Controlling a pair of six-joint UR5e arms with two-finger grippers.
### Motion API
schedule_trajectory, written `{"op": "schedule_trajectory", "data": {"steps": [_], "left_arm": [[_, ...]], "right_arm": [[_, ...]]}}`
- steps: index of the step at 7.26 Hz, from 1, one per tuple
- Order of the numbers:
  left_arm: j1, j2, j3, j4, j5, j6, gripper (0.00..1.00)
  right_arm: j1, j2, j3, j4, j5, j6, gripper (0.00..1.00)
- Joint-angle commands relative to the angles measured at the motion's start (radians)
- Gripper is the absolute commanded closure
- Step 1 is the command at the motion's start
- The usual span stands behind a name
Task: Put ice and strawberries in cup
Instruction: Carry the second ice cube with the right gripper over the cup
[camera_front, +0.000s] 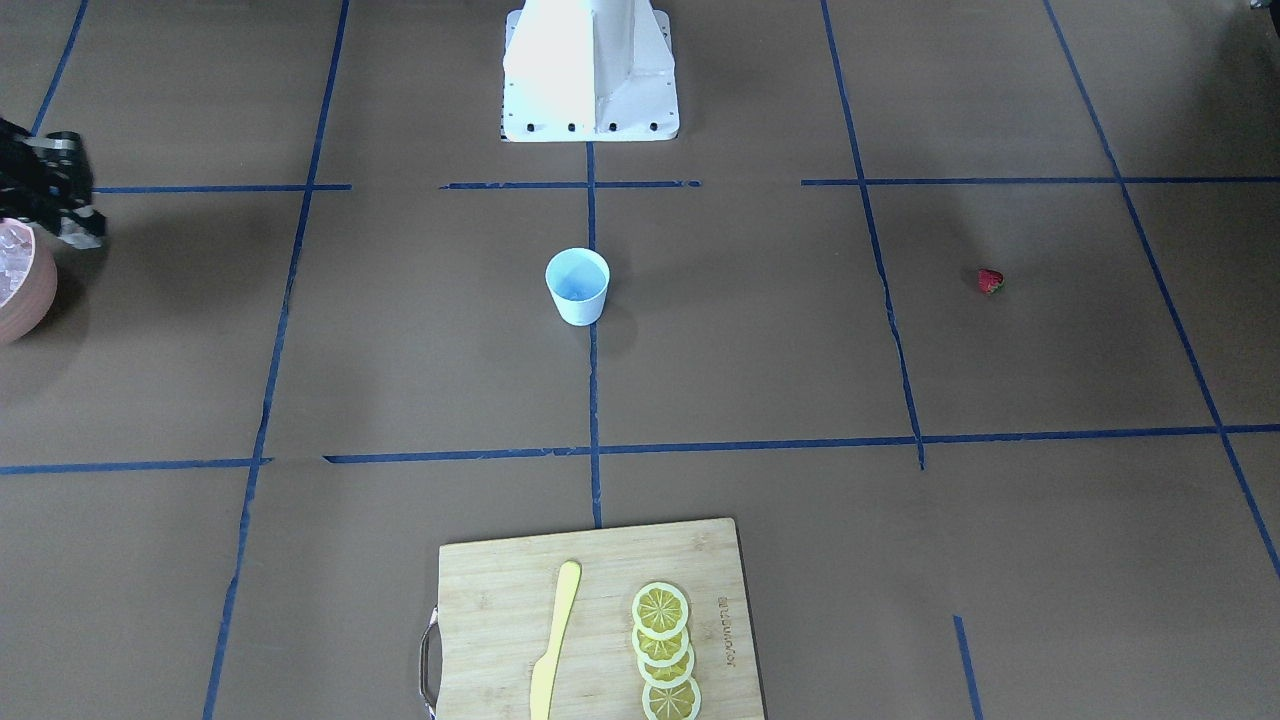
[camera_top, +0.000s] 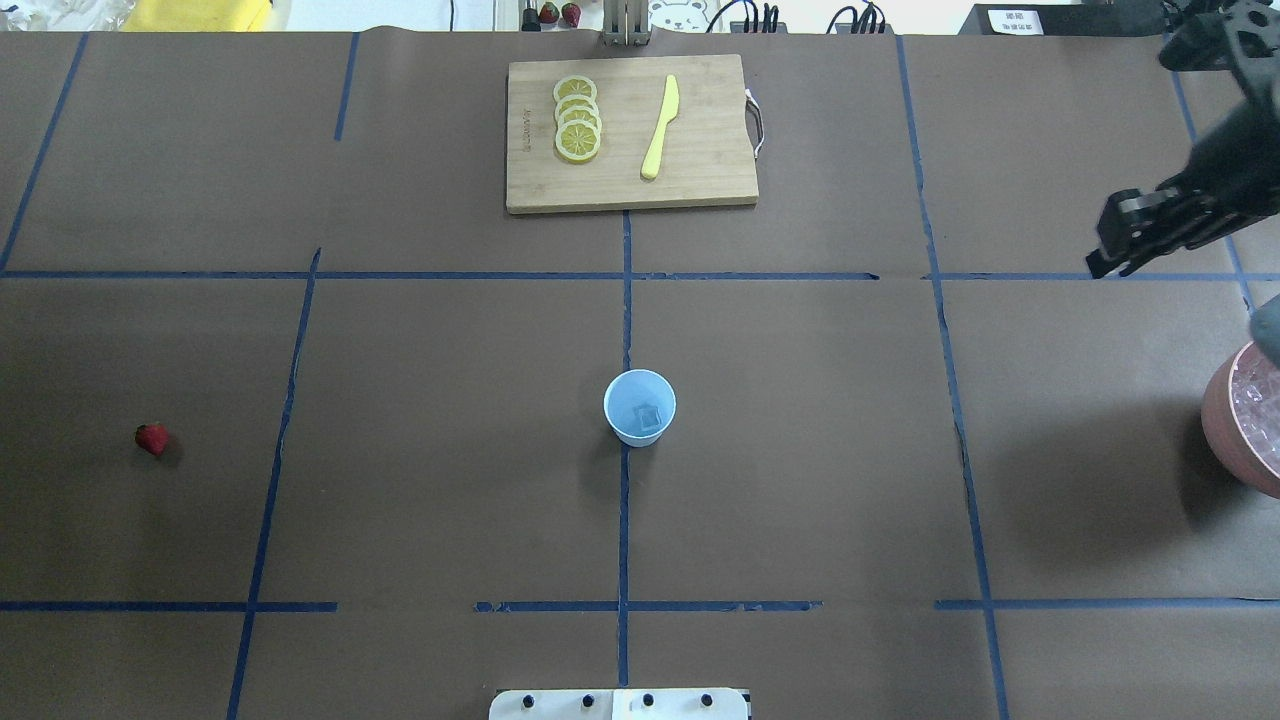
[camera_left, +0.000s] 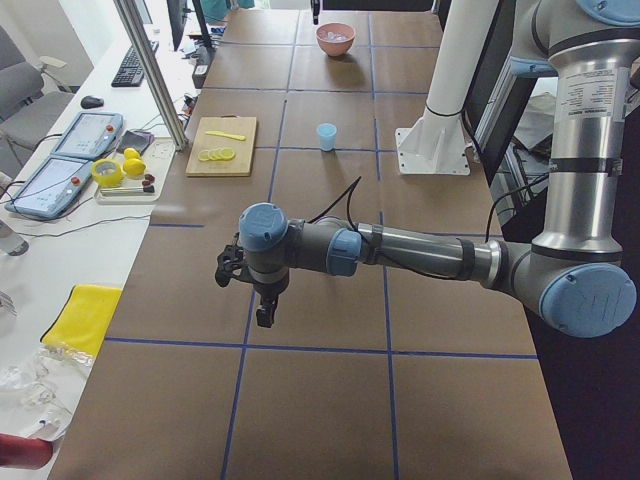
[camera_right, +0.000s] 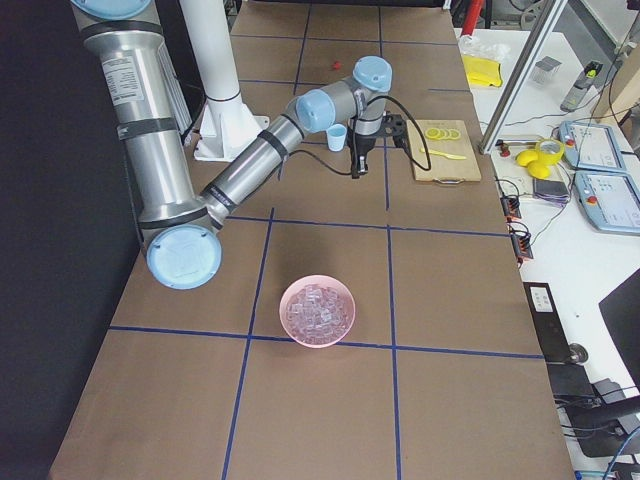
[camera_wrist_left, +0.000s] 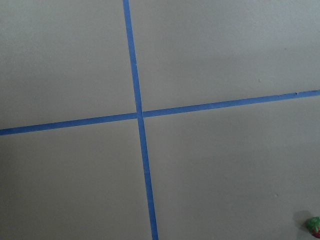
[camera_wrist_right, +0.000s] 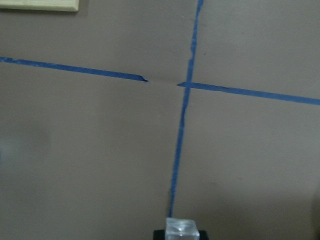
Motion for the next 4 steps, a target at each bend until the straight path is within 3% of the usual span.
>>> {"op": "schedule_trajectory", "data": {"steps": [1,4], "left_arm": [[0.0,0.0,0.004,0.0,0.004,0.0,0.0],[0.006,-0.002,0.006,0.0,0.005,0.0,0.0]], "right_arm": [[-0.245,0.195,-0.047,-0.026,-0.144,0.29,1.0],[-0.434,0.465,-0.279,-0.013,-0.272,0.51,0.99]]}}
